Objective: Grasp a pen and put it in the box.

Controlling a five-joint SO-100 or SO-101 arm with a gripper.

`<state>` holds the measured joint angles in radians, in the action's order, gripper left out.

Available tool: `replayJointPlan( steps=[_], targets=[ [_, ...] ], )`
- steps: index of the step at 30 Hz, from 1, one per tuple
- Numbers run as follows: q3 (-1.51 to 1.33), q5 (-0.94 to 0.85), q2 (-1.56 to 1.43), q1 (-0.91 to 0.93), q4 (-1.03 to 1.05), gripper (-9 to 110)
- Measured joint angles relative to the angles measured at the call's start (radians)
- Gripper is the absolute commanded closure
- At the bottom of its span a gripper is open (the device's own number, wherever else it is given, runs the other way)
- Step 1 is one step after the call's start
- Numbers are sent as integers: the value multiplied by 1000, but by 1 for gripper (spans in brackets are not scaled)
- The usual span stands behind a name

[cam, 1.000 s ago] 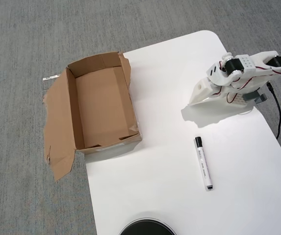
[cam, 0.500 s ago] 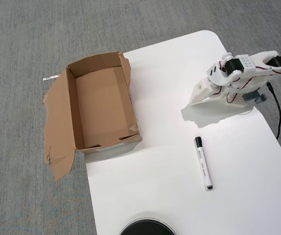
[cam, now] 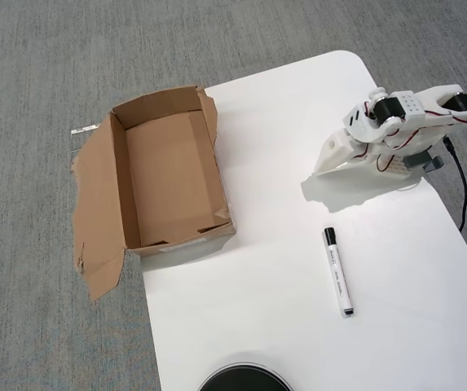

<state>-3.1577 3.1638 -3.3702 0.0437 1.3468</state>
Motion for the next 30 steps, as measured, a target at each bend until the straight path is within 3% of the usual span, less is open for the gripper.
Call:
replayJointPlan(
  steps=[30],
  targets=[
    [0,0,0,0,0,101]
  ],
)
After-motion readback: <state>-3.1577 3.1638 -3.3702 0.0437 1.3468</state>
